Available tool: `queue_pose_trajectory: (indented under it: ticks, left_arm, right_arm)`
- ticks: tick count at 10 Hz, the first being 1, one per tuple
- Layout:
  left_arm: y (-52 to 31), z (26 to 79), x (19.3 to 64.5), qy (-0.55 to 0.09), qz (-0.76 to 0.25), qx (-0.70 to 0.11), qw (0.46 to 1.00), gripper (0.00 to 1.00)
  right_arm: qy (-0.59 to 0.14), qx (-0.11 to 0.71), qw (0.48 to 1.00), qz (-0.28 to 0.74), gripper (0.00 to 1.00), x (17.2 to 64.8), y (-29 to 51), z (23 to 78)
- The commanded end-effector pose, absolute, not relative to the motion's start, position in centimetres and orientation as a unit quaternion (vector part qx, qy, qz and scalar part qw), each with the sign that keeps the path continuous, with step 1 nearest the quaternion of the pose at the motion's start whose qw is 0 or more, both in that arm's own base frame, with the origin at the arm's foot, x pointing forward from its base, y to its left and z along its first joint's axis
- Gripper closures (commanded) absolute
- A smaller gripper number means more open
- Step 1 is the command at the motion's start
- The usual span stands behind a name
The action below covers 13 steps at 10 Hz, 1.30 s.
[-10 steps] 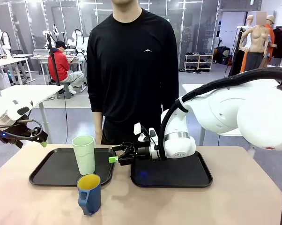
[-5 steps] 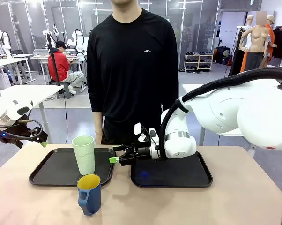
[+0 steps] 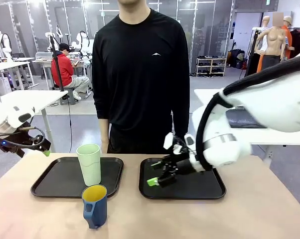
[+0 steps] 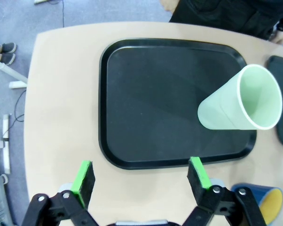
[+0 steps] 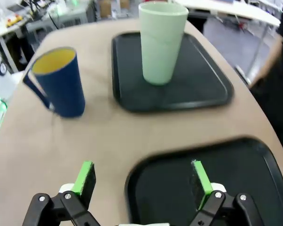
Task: Sort and store the cups by type.
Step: Pick up the Handle plastic cup and place it into the empty Flat Tray.
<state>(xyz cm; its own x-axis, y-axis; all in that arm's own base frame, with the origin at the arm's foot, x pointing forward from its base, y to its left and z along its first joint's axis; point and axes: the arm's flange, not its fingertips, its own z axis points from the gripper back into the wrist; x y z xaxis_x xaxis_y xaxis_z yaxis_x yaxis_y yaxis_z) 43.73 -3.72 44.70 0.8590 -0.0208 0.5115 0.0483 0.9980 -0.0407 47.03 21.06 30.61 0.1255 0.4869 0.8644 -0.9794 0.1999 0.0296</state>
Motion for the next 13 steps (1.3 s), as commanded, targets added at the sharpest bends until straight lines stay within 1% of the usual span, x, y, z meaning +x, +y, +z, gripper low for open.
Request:
queue_pose_trajectory:
  ticks: [1, 3, 4, 5, 7, 8, 10, 12, 13]
  left_arm:
    - [-3.6, 44.7, 43.7, -0.265, -0.017, -0.029, 0.964, 0.0]
    - [-3.6, 44.7, 43.7, -0.265, -0.017, -0.029, 0.964, 0.0]
    - [-3.6, 44.7, 43.7, -0.265, -0.017, -0.029, 0.964, 0.0]
    - [-3.6, 44.7, 43.7, -0.265, -0.017, -0.029, 0.964, 0.0]
    - [-3.6, 44.7, 43.7, -0.265, -0.017, -0.029, 0.964, 0.0]
    - [-3.6, 44.7, 43.7, -0.265, -0.017, -0.029, 0.964, 0.0]
    - [-3.6, 44.7, 43.7, -0.265, -0.017, -0.029, 0.964, 0.0]
    - [-3.6, 44.7, 43.7, -0.265, -0.017, -0.029, 0.964, 0.0]
    - [-3.6, 44.7, 43.7, -0.265, -0.017, -0.029, 0.964, 0.0]
  right_arm:
    - [-0.365, 0.264, 0.717, 0.532, 0.0, 43.1, 17.8, 35.2]
    - [-0.326, 0.22, 0.745, 0.539, 0.0, 40.8, 13.9, 38.7]
    - [-0.303, 0.211, 0.745, 0.555, 0.0, 40.0, 12.1, 40.2]
    - [-0.291, 0.2, 0.75, 0.56, 0.0, 39.7, 10.7, 41.3]
    - [-0.239, 0.18, 0.755, 0.584, 0.0, 40.0, 8.7, 43.0]
    - [-0.238, 0.175, 0.742, 0.602, 0.0, 40.2, 8.1, 43.7]
    - [-0.225, 0.172, 0.743, 0.606, 0.0, 40.9, 7.5, 44.1]
    - [-0.241, 0.173, 0.732, 0.613, 0.0, 42.0, 8.3, 43.2]
    - [-0.234, 0.164, 0.735, 0.615, 0.0, 40.6, 7.0, 43.9]
